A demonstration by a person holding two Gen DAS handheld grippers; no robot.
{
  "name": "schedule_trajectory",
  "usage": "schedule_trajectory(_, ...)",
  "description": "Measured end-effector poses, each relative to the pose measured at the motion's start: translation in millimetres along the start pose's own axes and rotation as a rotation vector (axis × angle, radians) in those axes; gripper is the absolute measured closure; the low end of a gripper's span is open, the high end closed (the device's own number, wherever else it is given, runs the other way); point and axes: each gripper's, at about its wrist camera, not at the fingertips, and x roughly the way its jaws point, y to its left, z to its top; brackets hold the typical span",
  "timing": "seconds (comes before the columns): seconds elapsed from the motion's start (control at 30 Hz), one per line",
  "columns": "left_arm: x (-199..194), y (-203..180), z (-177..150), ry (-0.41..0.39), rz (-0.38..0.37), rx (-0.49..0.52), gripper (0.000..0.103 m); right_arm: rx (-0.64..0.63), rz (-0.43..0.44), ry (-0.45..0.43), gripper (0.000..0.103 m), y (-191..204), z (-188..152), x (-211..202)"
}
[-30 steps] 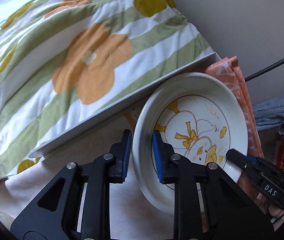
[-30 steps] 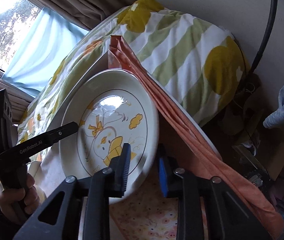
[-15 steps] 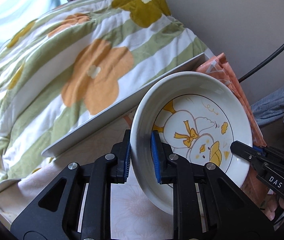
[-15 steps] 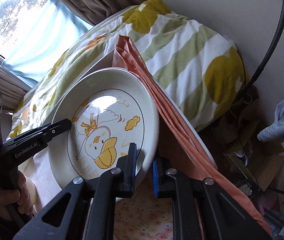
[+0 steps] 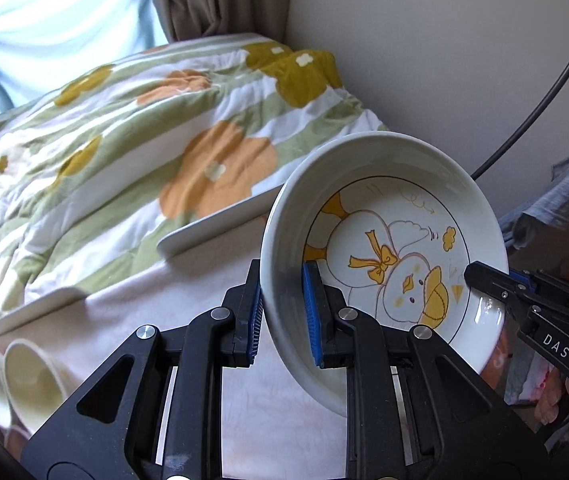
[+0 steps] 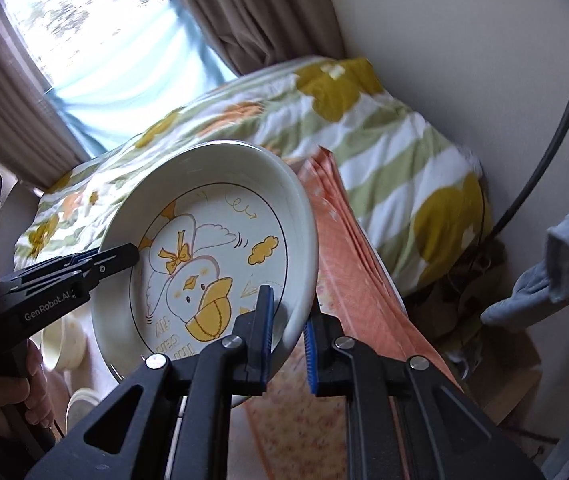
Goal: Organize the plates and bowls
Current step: 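Carry the duck plate with both tools and lower it onto the plate stack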
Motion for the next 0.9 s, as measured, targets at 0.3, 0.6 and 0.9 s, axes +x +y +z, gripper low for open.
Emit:
schedule_trajectory(0.3, -89, 27, -68, -0.05, 0.044, -0.09, 0.086, -0.122, 0.027, -0.025, 0.09, 61, -39, -54)
schedule_trajectory(0.6, -144, 67, -156, -0.049, 0.091, -0.168, 0.086, -0.17, 0.095, 0.008, 0.09, 117, -94, -71)
schedule_trajectory(0.9, -150, 98, -234, 0.005, 0.143, -0.291, 0.086, -0.27, 0.137, 0.099, 0.09, 154, -137, -45)
